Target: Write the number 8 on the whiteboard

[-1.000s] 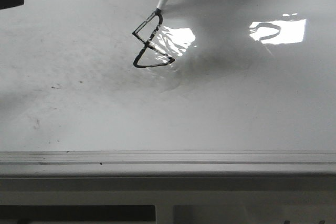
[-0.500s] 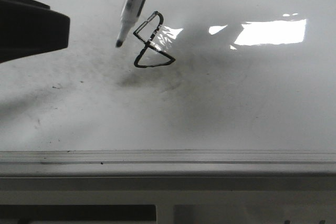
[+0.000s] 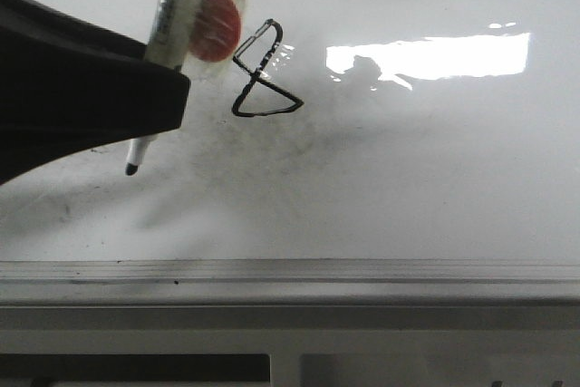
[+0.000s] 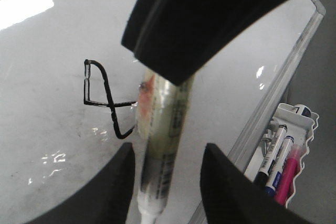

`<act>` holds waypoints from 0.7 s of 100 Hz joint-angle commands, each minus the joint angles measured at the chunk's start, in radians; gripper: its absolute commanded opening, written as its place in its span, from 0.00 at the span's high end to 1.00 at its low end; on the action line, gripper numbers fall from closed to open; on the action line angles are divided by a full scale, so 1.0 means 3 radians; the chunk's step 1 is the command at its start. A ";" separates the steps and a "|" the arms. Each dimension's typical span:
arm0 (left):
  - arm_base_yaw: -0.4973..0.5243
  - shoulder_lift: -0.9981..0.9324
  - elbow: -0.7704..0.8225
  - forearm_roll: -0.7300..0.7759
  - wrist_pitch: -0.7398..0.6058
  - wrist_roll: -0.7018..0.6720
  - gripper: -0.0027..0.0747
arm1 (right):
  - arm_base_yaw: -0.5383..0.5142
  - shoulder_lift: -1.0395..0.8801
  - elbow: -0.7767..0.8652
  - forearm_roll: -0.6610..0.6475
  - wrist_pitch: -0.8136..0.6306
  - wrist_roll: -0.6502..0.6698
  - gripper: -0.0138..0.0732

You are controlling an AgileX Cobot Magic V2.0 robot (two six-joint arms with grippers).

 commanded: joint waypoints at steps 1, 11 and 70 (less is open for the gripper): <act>-0.0028 0.0011 -0.0108 -0.0056 -0.0300 -0.0016 0.60 | 0.0041 -0.0070 -0.0104 0.0019 -0.0252 0.0024 0.91; -0.0028 0.0011 -0.0108 -0.0056 -0.0300 -0.0016 0.61 | 0.0040 -0.0070 -0.0104 0.0024 -0.0231 0.0041 0.91; -0.0028 0.0011 -0.0108 -0.0062 -0.0294 -0.0016 0.99 | 0.0040 -0.0070 -0.0104 0.0024 -0.0168 0.0052 0.62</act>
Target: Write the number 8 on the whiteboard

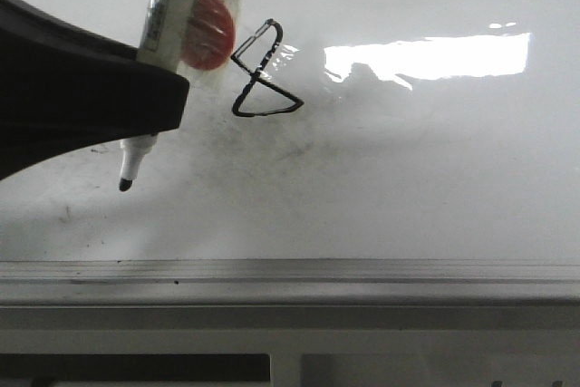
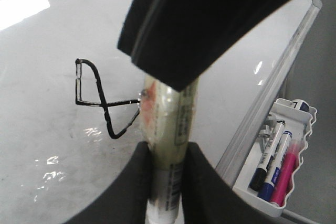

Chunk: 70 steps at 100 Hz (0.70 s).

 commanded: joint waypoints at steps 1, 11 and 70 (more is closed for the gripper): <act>-0.0020 -0.0028 -0.0108 -0.0095 -0.0267 -0.0065 0.99 | 0.0001 -0.0070 -0.0104 -0.0010 -0.0200 0.0008 0.59; -0.0020 -0.0028 -0.0108 -0.0253 -0.0187 -0.0065 0.99 | -0.0006 -0.0070 -0.0104 -0.0010 -0.0200 0.0008 0.48; 0.0127 -0.0019 -0.0108 -0.2490 0.0133 -0.0065 0.99 | -0.0006 -0.0084 -0.0104 -0.0002 -0.0059 0.0008 0.48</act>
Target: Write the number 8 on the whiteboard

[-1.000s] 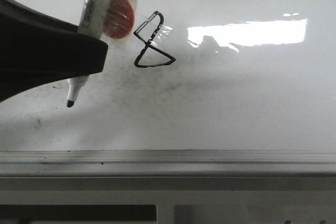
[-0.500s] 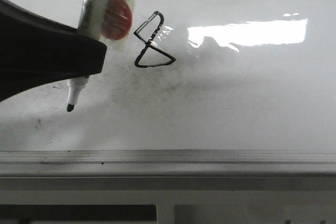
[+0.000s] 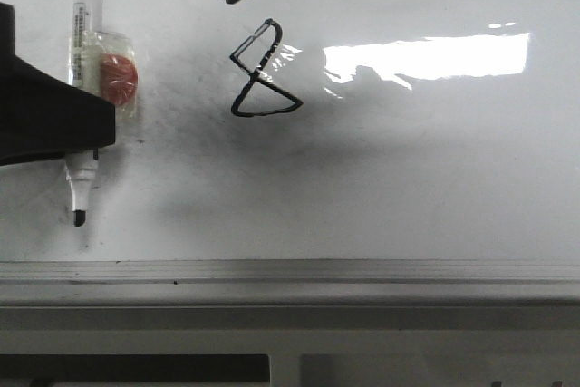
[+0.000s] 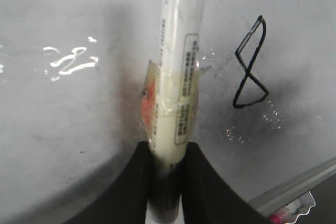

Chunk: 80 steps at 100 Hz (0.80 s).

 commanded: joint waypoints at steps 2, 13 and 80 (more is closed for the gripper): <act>0.0009 -0.0013 -0.0108 -0.0091 -0.0187 -0.0027 0.99 | -0.0006 -0.0084 -0.0104 -0.0002 -0.0178 0.0003 0.48; 0.0009 0.0055 -0.0108 -0.0099 -0.0180 -0.0027 0.99 | -0.0006 -0.0084 -0.0104 0.0000 -0.0178 0.0003 0.48; 0.0009 0.0107 -0.0115 -0.0107 -0.0180 -0.0027 0.51 | -0.0006 -0.0084 -0.0104 0.0106 -0.0148 0.0003 0.48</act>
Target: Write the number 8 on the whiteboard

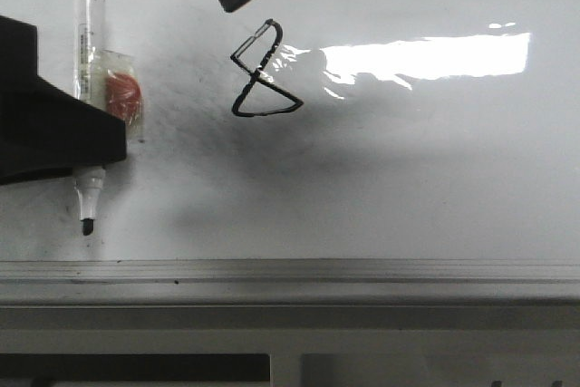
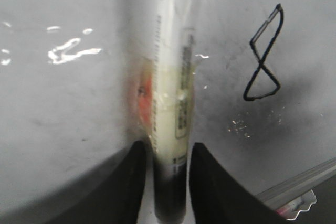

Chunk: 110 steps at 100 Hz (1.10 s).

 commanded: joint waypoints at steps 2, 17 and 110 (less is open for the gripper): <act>0.0009 -0.0014 -0.0105 -0.0009 -0.0190 -0.0024 0.50 | -0.0006 -0.0084 -0.0104 0.0007 -0.0189 0.0003 0.48; 0.0009 -0.0021 -0.0105 -0.0024 -0.0190 -0.0024 0.49 | -0.0006 -0.0084 -0.0104 0.0007 -0.0181 0.0003 0.48; 0.0009 -0.1497 -0.0063 0.0361 0.0705 0.0599 0.99 | -0.0006 -0.1445 0.0921 -0.0578 -0.1179 -0.0003 0.92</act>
